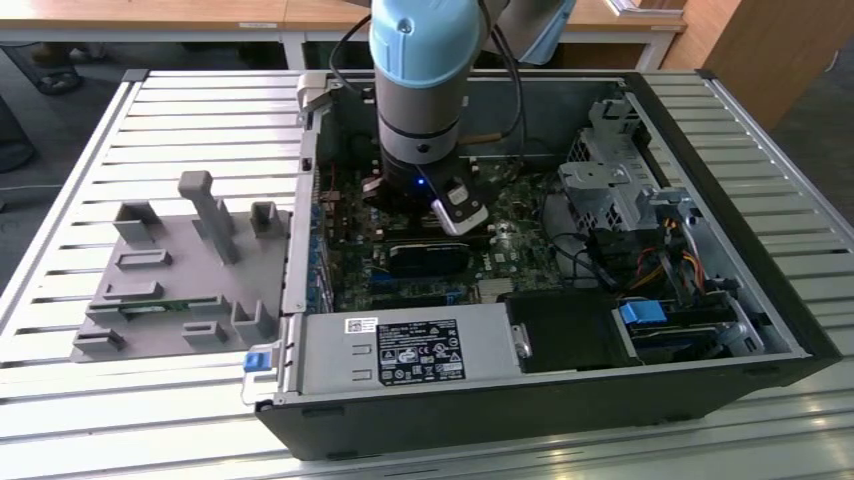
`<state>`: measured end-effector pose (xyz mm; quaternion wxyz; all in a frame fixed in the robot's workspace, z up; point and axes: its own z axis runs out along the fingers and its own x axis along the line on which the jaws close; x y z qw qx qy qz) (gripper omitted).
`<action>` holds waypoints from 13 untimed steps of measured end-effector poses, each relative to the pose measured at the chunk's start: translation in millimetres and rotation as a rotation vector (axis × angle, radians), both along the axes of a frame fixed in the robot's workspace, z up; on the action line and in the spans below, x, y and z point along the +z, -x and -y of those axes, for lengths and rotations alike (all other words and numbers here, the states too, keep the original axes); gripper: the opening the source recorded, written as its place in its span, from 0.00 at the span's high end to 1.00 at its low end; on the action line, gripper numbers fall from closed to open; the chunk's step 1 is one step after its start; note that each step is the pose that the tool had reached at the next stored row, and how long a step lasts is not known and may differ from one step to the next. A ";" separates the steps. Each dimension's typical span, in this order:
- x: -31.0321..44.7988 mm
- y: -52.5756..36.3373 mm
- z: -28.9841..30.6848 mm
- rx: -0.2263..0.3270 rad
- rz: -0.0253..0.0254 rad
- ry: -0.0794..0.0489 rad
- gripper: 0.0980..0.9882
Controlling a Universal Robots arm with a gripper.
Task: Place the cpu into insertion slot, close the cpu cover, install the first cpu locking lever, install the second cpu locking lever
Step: 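Install the second cpu locking lever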
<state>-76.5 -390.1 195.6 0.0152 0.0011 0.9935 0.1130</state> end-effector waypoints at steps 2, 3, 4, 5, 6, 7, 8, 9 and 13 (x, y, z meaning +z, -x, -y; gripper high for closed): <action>-0.7 1.6 0.0 0.000 -0.0001 -0.004 0.99; -1.2 2.3 0.0 0.000 0.0000 -0.006 0.99; -1.7 2.9 -0.1 0.000 -0.0001 -0.008 0.99; -2.3 3.3 -0.1 0.000 0.0000 -0.010 0.99; -2.9 3.6 0.0 0.000 0.0000 -0.011 0.99; -3.6 4.0 0.0 0.000 0.0001 -0.013 0.99; -4.2 4.4 0.0 0.000 -0.0001 -0.014 0.99; -4.7 4.8 0.0 0.000 -0.0002 -0.016 0.99; -5.8 5.5 0.0 0.000 -0.0003 -0.020 0.99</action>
